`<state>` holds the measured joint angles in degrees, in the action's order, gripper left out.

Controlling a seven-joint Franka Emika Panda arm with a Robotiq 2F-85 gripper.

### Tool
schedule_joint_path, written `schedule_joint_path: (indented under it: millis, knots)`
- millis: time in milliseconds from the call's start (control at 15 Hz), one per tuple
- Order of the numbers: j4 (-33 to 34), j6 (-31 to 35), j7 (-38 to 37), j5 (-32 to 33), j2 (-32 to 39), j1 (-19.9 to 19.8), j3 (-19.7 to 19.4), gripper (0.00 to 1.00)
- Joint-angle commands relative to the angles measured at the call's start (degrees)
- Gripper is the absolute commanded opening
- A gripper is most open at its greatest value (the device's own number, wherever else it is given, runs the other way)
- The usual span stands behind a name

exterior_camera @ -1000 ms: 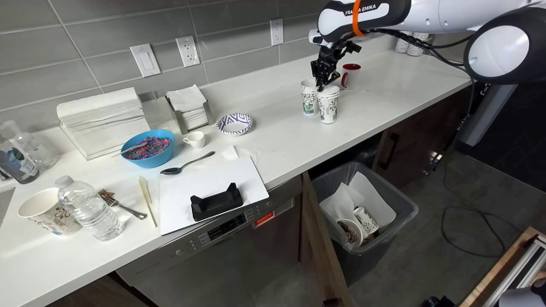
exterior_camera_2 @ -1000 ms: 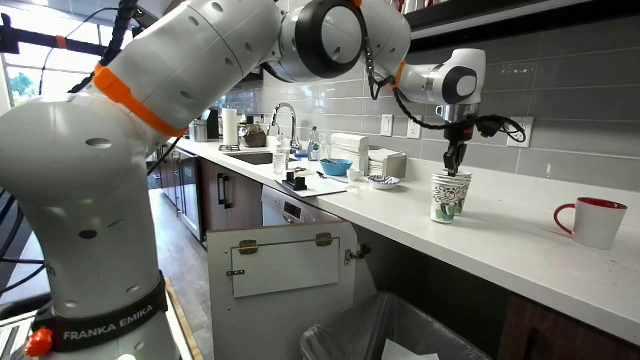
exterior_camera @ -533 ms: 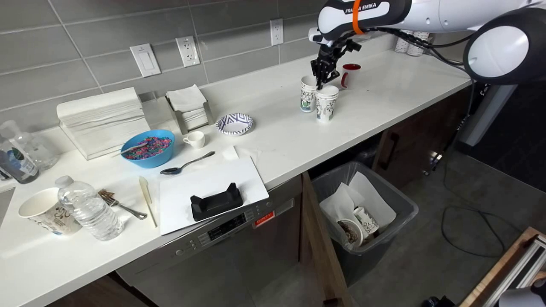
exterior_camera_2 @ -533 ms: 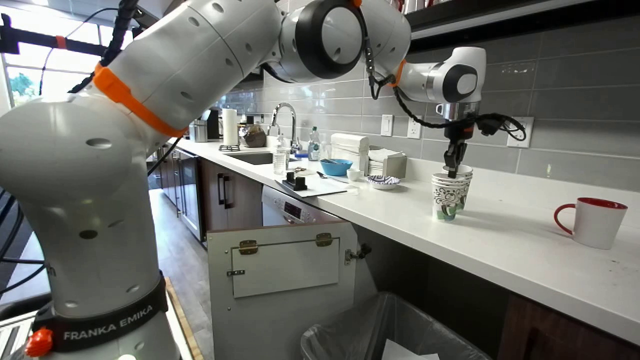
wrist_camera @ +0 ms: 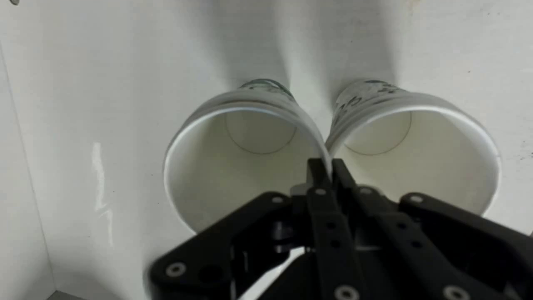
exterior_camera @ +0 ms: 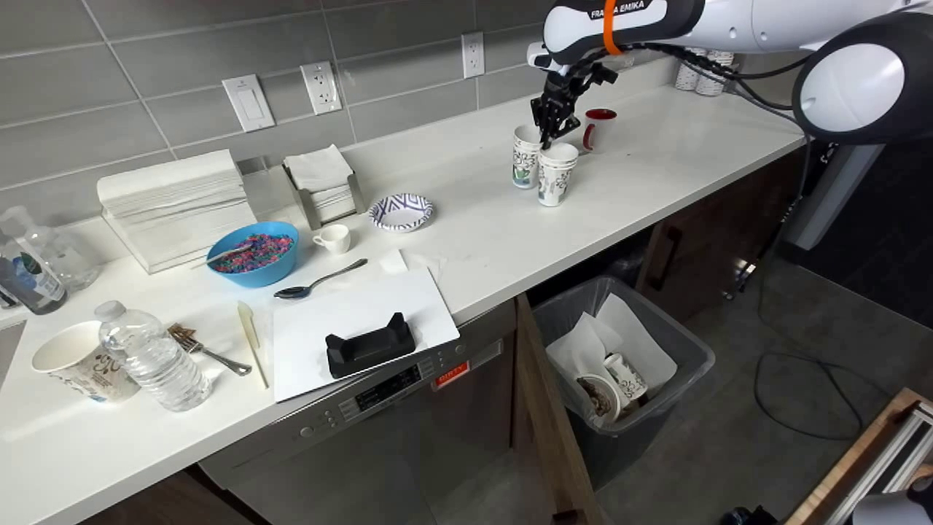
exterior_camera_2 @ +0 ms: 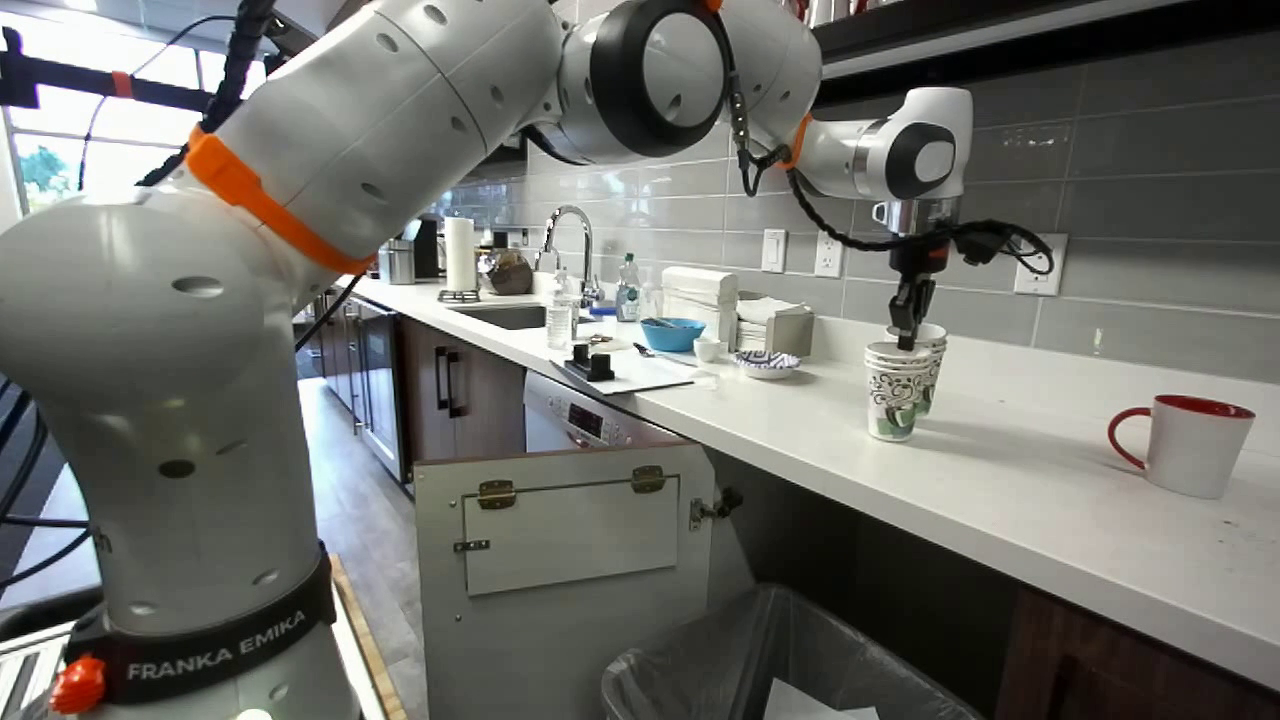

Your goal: Simultaneously remove one cup from each stack

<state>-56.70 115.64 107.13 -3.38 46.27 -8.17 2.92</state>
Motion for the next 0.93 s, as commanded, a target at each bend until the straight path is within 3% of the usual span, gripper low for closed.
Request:
schedule_joint_path:
  millis: [0,867]
  knots:
    - [1.6,-2.3,-0.2,1.4,0.4,0.1,0.1,0.02]
    - [3.0,-8.7,-0.4,1.6,1.5,0.6,-0.5,0.02]
